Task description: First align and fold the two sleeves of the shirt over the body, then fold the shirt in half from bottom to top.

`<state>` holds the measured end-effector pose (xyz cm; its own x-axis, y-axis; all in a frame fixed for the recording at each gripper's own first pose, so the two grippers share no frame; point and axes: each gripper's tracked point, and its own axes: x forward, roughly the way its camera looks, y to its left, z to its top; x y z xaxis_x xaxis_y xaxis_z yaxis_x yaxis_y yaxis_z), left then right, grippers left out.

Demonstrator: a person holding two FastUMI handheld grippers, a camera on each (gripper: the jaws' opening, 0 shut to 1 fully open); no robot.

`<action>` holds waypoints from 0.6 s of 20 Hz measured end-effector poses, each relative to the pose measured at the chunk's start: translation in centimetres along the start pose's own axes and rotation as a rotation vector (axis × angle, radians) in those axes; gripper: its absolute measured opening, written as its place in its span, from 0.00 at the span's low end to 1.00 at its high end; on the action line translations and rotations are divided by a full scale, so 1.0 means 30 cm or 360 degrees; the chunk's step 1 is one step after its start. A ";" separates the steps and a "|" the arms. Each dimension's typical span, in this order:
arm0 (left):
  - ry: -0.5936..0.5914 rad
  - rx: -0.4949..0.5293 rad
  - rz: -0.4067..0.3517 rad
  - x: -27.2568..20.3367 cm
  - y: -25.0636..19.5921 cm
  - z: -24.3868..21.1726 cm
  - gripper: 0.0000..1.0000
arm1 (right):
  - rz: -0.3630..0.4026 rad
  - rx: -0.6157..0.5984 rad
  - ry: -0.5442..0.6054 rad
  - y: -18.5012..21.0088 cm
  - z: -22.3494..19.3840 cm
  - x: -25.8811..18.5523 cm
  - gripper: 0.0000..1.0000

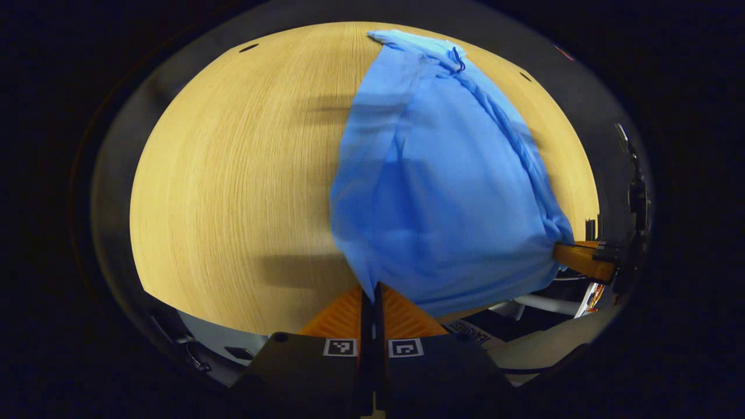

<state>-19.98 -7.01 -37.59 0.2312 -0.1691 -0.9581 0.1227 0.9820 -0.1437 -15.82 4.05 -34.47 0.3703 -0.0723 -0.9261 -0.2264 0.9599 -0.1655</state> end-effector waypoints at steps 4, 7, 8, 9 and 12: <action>-0.0156 0.0027 0.0020 -0.051 0.017 0.168 0.06 | 0.0014 -0.0021 -0.0128 -0.005 0.130 -0.039 0.01; -0.0259 0.0006 0.0002 -0.048 0.000 0.310 0.06 | -0.0022 -0.0015 -0.0244 -0.032 0.262 -0.048 0.01; -0.0291 0.0013 0.0001 -0.045 -0.007 0.359 0.06 | -0.0011 0.0012 -0.0268 -0.031 0.306 -0.051 0.01; -0.0319 0.0025 0.0000 -0.040 -0.015 0.412 0.06 | -0.0002 0.0035 -0.0292 -0.036 0.354 -0.055 0.01; -0.0409 0.0075 -0.0009 -0.056 -0.033 0.553 0.06 | -0.0039 0.0029 -0.0418 -0.069 0.523 -0.080 0.01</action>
<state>-4.47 -9.09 -31.74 0.4672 -0.1965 -0.8621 0.1683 0.9769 -0.1314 -2.11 6.48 -26.57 0.5974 -0.0250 -0.8015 -0.1991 0.9636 -0.1785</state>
